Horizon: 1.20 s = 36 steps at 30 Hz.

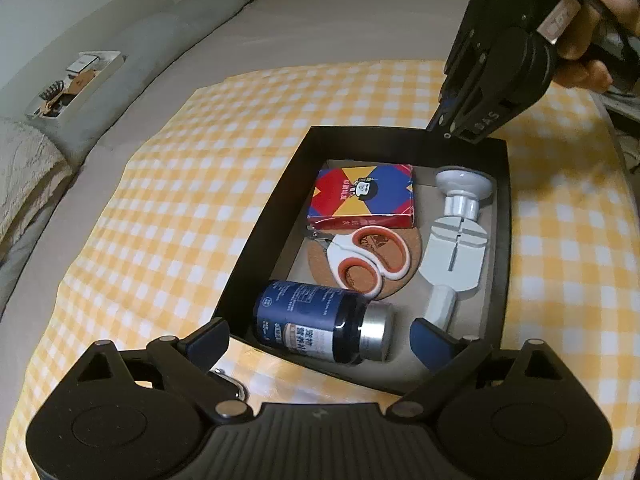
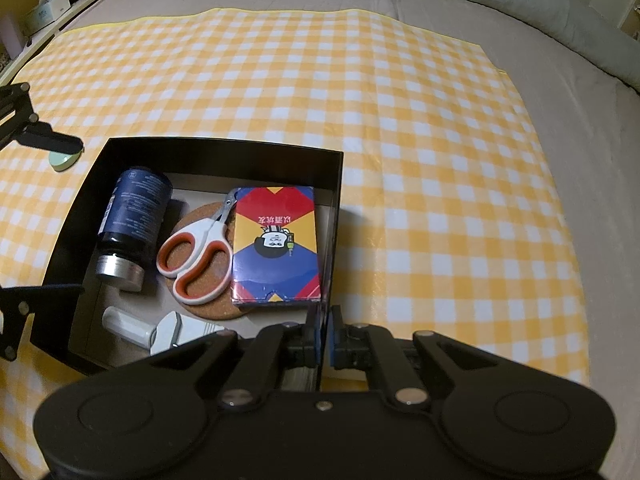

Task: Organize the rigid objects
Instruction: 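Open the left tool to release the bottle and lift away, then move the left tool to the mint-green round case and close on it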

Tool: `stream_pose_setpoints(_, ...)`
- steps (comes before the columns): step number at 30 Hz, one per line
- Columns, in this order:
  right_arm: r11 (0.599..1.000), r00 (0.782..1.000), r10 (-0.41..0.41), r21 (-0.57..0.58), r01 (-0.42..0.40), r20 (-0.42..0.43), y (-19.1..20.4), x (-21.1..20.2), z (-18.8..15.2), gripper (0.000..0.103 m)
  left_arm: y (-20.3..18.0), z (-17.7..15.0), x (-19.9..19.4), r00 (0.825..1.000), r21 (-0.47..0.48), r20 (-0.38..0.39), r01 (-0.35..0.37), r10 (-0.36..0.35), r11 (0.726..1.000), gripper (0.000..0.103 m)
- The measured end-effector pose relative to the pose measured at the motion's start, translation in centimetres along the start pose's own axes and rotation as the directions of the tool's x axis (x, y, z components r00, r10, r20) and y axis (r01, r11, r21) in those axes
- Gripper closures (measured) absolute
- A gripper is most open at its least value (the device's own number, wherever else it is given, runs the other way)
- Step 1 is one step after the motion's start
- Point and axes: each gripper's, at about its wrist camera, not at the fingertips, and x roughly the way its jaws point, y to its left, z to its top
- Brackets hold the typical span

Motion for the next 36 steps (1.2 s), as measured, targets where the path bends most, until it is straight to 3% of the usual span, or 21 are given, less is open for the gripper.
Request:
stream_pose_setpoints(13,1.000,1.000,-0.007,-0.006,0.007,-0.003,0.2,0.0,0.1,0.099,-0.1,-0.2,-3.1,0.998,-0.128,0.065,0.012,-0.004,0.992,0.003)
stream_pose_setpoints(18,1.000,1.000,-0.008,-0.008,0.008,-0.003,0.2,0.0,0.1,0.098,0.5,-0.2,-4.9,0.993,-0.244,0.116,0.009,0.020,0.970,0.002)
stream_pose_setpoints(22,1.000,1.000,-0.012,-0.012,0.011,-0.004,0.1,0.0,0.1,0.098,1.4,-0.7,-6.5,0.986,-0.375,0.161,0.012,0.052,0.927,0.000)
stream_pose_setpoints(28,1.000,1.000,-0.015,-0.014,0.015,-0.006,0.2,0.1,0.1,0.098,2.9,-2.0,-8.2,0.973,-0.542,0.200,0.010,0.118,0.841,0.000)
stream_pose_setpoints(36,1.000,1.000,-0.018,-0.018,0.018,-0.005,0.4,0.0,0.1,0.098,5.1,-4.3,-9.7,0.956,-0.672,0.176,-0.057,0.234,0.739,0.000)
